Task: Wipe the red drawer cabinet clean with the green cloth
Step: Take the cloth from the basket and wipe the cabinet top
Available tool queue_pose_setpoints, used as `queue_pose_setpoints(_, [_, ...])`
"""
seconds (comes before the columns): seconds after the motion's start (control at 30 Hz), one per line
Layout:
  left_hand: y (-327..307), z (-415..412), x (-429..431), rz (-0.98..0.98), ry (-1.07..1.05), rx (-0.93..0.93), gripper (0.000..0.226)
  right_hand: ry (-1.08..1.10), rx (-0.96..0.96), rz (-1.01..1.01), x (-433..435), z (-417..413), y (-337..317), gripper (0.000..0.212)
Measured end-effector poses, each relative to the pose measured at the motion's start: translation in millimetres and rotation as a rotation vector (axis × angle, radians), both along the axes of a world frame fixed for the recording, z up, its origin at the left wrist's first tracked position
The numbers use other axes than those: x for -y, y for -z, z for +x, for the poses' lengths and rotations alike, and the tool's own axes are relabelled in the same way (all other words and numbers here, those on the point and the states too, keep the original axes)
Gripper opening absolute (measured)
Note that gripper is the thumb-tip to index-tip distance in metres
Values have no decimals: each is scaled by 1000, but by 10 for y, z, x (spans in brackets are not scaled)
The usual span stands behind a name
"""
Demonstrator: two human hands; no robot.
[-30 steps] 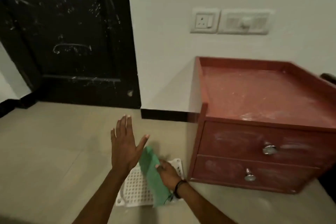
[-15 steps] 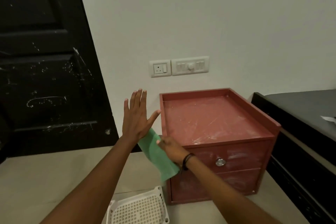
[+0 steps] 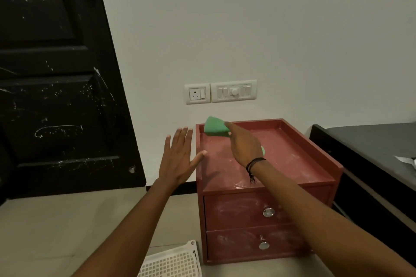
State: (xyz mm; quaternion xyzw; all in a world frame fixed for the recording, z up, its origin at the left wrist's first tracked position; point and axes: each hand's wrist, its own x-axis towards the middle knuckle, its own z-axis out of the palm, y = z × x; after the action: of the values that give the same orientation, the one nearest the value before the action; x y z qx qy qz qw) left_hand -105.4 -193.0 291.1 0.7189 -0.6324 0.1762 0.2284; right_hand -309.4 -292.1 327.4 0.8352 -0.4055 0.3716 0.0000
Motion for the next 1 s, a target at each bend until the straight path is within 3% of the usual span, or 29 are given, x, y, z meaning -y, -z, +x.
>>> queue_pose_setpoints(0.17, [279,-78,119,181,31,-120,89,-203,-600,115,48,-45,818,52])
queue_pose_setpoints(0.37, [312,-27,447,346,0,-291,59,-324,-549,204,196,0,1103,57])
queue_pose_setpoints(0.6, [242,-134,895,401,-54,-425,78,-418,-607,244,942,344,998,51])
queue_pose_setpoints(0.7, [308,-148,974,345,-42,-419,79,-406,-597,309,1435,703,881,53])
queue_pose_setpoints(0.83, [396,-100,959,388,-104,-476,98,-324,-546,373,2033,1277,788,51])
queue_pose_setpoints(1.0, [373,-135,960,409,-104,-442,90,-309,-548,403,2116,1395,749,45])
